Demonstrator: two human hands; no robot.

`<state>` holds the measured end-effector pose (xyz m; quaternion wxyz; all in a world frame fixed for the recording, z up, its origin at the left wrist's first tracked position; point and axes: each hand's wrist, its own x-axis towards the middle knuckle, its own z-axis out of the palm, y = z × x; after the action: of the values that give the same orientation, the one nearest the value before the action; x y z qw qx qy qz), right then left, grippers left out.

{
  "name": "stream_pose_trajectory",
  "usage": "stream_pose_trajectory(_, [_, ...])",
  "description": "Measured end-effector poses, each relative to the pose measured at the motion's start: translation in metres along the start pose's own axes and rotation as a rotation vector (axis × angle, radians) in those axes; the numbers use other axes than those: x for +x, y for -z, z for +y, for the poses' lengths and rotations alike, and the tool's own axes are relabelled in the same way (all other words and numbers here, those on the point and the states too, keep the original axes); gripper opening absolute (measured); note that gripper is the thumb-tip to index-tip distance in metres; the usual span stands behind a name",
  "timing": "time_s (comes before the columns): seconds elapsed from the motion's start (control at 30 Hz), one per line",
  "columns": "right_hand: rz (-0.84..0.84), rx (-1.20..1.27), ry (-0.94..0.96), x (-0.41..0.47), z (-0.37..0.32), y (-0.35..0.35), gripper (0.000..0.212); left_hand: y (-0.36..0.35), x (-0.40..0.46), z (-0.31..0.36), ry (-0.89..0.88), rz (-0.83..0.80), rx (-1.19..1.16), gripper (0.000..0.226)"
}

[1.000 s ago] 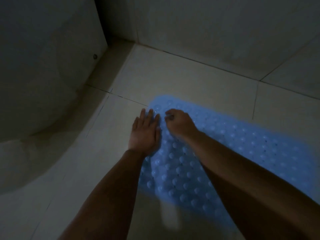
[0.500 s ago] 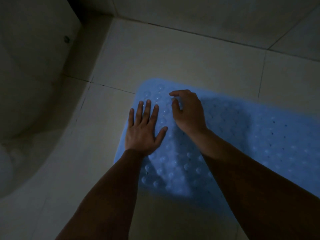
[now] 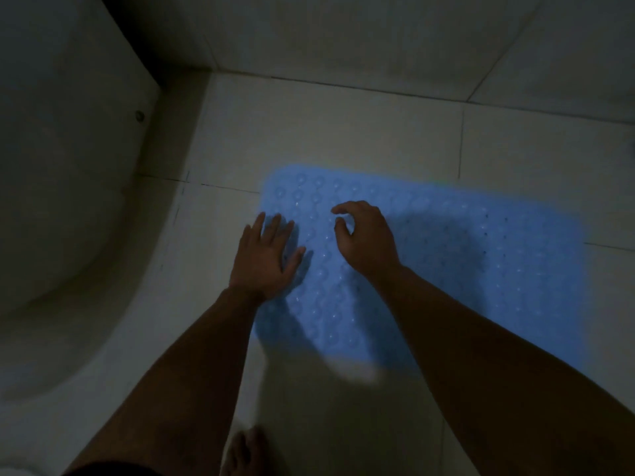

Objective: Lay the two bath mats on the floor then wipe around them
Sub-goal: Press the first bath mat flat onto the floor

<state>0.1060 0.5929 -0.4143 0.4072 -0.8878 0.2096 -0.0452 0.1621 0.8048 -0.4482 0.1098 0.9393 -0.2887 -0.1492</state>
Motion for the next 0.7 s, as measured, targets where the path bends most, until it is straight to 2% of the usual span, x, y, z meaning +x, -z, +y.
stream_pose_trajectory(0.13, [0.007,-0.019,0.032,-0.002,0.001,-0.011,0.027,-0.037,-0.013,-0.002,-0.028,-0.045,0.019,0.082])
stream_pose_trajectory(0.27, [0.051,-0.03,0.089,0.003,0.012,-0.031,0.023,-0.063,-0.011,0.007,0.011,0.029,0.133,0.096])
stream_pose_trajectory(0.5, [0.074,0.027,0.162,0.019,0.023,-0.056,0.022,-0.073,-0.014,0.001,-0.02,0.122,0.139,0.085])
stream_pose_trajectory(0.7, [0.078,-0.001,0.154,0.012,0.028,-0.053,0.023,-0.075,-0.011,-0.002,-0.023,0.078,0.124,0.09])
